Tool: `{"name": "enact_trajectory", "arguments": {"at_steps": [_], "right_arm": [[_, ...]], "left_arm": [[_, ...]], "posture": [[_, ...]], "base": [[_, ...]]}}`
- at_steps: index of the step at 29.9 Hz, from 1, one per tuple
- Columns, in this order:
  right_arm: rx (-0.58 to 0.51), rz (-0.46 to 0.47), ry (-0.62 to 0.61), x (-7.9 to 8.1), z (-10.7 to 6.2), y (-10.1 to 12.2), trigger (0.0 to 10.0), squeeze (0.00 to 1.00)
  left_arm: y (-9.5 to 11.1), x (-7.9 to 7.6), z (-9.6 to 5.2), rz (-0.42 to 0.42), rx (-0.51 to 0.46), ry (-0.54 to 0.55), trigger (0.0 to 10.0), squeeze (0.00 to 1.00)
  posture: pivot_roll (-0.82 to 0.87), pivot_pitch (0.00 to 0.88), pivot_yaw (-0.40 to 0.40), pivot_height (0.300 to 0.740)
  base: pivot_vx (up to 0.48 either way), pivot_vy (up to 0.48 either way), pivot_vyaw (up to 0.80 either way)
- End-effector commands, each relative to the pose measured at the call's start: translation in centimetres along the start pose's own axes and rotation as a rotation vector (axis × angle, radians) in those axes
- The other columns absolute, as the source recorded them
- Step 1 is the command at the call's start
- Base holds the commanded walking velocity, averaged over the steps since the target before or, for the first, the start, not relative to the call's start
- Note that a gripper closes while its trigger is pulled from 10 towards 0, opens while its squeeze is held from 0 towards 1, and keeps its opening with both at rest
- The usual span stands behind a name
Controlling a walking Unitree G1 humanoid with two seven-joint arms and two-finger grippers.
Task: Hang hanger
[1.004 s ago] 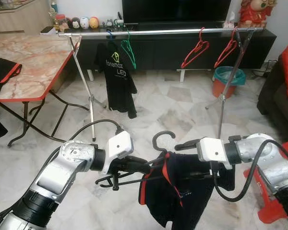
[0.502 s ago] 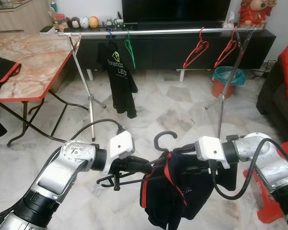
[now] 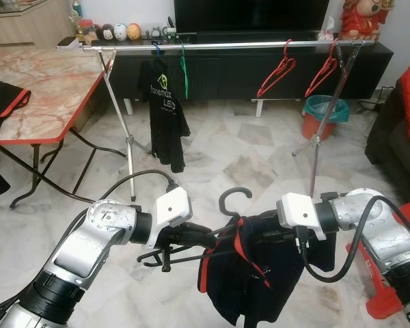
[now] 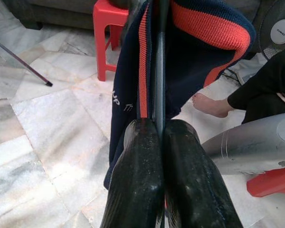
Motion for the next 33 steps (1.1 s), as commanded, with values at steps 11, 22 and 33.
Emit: {"name": "enact_trajectory", "arguments": {"at_steps": [11, 22, 33], "right_arm": [[-0.036, -0.014, 0.032, 0.3, 0.6, 0.9, 0.0, 0.00], [-0.019, -0.005, 0.036, 0.5, 0.8, 0.5, 0.0, 0.00], [-0.001, -0.001, 0.041, 0.5, 1.1, 0.1, 0.0, 0.00]], "left_arm": [[1.3, 0.3, 0.5, 0.066, -0.034, -0.010, 10.0, 0.00], [1.3, 0.7, -0.2, 0.053, -0.051, 0.017, 10.0, 1.00], [0.8, 2.0, -2.8, 0.038, -0.023, 0.100, 10.0, 1.00]], "posture": [[-0.08, 0.000, 0.002, 0.740], [-0.08, 0.006, 0.003, 0.740], [-0.07, 0.015, 0.003, 0.740]], "base": [[0.000, 0.000, 0.00], [0.000, 0.000, 0.00], [0.000, 0.000, 0.00]]}}
Point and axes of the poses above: a point about 5 cm out from each wrist's last joint towards the gripper, its own z axis pointing out of the wrist towards the gripper, its own y axis along the axis of the wrist's last joint, x = y × z, the point moved 4 cm from there along z, pointing out of the wrist towards the gripper, and after that the axes turned 9 degrees about z, right-handed, at the moved point
